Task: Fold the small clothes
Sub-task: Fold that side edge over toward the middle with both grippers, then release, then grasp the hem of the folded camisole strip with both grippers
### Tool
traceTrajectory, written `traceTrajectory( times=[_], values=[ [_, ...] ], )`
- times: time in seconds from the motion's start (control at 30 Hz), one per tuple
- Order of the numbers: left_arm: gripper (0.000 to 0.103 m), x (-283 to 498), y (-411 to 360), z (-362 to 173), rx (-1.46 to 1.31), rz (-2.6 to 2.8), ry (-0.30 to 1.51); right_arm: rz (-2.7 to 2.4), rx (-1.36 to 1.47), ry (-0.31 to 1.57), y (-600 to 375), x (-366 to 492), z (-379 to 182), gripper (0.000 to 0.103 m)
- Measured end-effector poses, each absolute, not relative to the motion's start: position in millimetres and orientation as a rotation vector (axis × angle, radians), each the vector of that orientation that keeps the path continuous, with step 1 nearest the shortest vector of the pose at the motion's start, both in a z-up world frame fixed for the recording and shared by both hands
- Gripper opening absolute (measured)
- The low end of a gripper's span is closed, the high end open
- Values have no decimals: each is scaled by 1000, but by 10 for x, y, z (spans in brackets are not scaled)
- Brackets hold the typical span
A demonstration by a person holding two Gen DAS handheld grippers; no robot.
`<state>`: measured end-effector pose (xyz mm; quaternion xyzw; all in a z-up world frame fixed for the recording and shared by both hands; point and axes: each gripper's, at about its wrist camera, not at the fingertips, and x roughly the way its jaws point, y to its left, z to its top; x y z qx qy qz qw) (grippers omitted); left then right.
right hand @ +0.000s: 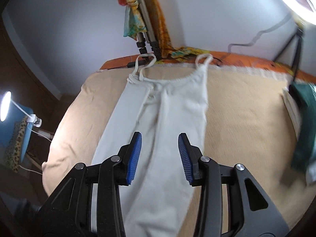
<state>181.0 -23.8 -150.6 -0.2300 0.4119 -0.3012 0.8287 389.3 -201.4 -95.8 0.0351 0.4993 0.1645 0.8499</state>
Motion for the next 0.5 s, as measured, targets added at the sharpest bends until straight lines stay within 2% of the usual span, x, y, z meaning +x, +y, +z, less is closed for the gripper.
traceTrajectory(
  times=[0.27,0.33,0.4,0.5],
  values=[
    [40,2034,-445,-1549,-500,-670,962,294,45,1034,-2401,2381,-1048,40],
    [24,2160,-497,-1640,-521,-665,1008,294,29,1041,-2387,2116,-1138,40],
    [2,2184,-533,-1692,-530,-666,1033,307,8,1048,-2348,1924,-1232,40],
    [1,2174,-481,-1722,-592,-670,1041,353,-12,1042,-2250,1721,-1340,42]
  ],
)
